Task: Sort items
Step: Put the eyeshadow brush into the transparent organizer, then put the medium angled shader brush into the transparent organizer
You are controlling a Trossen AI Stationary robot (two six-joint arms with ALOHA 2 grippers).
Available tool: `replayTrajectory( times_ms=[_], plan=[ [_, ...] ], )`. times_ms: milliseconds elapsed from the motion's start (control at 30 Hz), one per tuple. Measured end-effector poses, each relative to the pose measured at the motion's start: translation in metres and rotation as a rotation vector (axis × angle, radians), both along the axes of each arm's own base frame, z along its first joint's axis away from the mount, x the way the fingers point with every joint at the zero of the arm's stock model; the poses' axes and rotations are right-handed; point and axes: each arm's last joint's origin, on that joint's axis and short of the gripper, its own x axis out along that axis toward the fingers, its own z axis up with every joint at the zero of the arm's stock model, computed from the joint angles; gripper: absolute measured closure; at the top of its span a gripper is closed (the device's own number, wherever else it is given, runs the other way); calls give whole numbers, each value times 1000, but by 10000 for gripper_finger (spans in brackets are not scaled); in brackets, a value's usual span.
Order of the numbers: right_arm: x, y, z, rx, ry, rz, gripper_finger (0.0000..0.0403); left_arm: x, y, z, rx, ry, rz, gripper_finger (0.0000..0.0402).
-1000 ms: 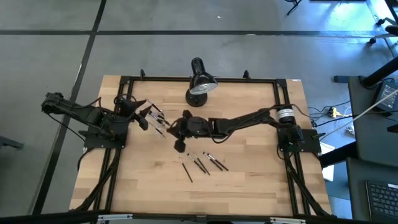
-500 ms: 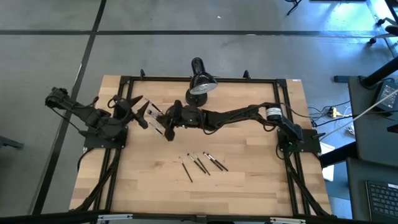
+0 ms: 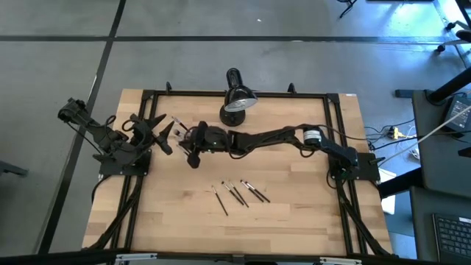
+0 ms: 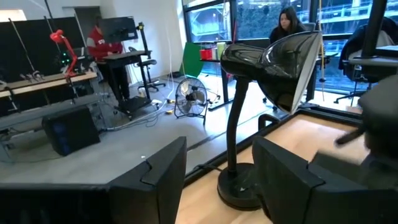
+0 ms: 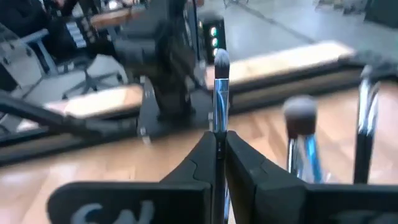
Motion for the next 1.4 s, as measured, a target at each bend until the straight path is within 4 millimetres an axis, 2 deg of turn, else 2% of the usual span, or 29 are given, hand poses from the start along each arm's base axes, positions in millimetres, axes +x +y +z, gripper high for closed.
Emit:
replayTrajectory(
  times_ms=[167,267,533,700,800,900,1033,1133,1300,1400],
  plan=[
    [0,0,-6,11,41,8,371,0,-1,0,-2,-3,-4,222],
    [0,2,-6,34,37,44,354,0,-1,-1,-6,-7,-4,222],
    [-2,-7,-14,126,109,5,295,3,-2,-2,-2,1,-3,222],
    [-2,-8,-13,125,107,1,284,3,-3,-2,0,2,-3,222],
    [-4,-7,-9,99,121,11,285,3,-2,-3,2,6,-3,222],
    [-10,3,4,67,171,34,288,3,-2,-4,9,16,-3,222],
    [-31,27,22,90,364,67,288,2,-2,-5,23,37,-3,222],
    [-50,56,28,125,536,93,288,2,-2,-5,23,37,-3,222],
    [-75,110,6,127,808,83,288,2,-2,-5,-6,0,-2,222],
    [-89,134,-5,78,918,34,288,2,-2,-6,-21,-20,-1,222]
  ],
)
